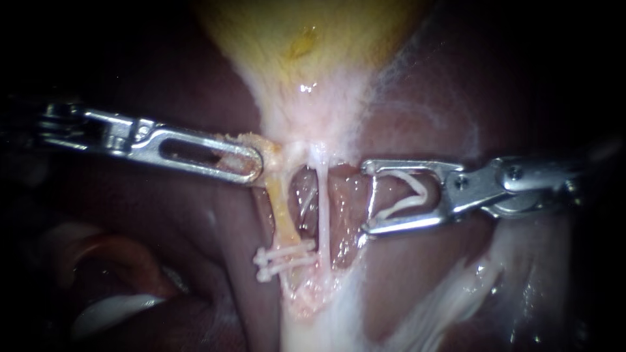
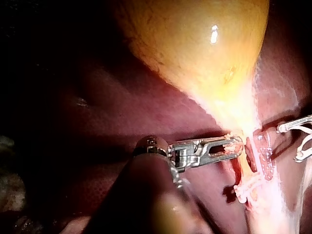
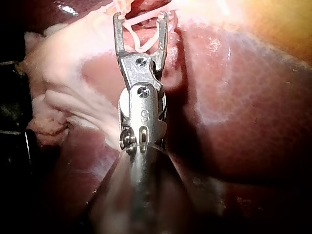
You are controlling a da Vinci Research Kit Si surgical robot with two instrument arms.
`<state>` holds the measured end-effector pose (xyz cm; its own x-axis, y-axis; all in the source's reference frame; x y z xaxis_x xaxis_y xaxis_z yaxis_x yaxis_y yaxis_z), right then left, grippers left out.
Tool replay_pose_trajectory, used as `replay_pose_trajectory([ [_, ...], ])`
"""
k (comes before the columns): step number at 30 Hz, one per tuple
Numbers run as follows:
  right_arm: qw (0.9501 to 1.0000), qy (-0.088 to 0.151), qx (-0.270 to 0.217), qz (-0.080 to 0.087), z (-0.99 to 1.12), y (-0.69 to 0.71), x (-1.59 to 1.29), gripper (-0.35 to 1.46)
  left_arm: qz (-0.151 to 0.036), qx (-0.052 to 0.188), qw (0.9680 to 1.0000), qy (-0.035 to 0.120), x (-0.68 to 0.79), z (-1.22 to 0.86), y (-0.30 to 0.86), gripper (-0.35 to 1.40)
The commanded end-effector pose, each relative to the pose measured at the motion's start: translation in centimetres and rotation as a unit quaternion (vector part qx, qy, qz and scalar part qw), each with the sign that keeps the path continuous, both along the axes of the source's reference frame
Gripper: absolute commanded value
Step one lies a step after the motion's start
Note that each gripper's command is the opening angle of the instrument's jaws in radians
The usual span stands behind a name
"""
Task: Clipping third clip left tube
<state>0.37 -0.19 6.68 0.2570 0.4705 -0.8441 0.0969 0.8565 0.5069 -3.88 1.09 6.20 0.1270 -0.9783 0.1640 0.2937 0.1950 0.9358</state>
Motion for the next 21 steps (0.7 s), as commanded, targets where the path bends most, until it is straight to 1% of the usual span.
replay_pose_trajectory([
  [1,0.9999,-0.003,0.010,0.001,0.02,-0.01,0.05,0.50,0.000,0.000,1.0000,0.000,0.00,0.01,-0.01,-0.35],
  [5,0.9992,-0.008,0.040,0.005,0.10,-0.08,0.21,0.50,0.000,-0.001,1.0000,0.000,-0.01,0.02,-0.02,-0.35],
  [9,0.9982,-0.012,0.059,0.007,0.20,-0.16,0.37,0.50,0.000,-0.001,1.0000,0.000,-0.01,0.02,-0.03,-0.35],
  [11,0.9975,-0.014,0.069,0.005,0.26,-0.21,0.46,0.50,0.000,-0.001,1.0000,0.000,-0.02,0.01,-0.03,-0.35],
  [21,0.9961,-0.017,0.087,0.003,0.43,-0.33,0.81,0.50,-0.001,-0.001,1.0000,0.001,-0.03,0.00,-0.03,-0.35],
])
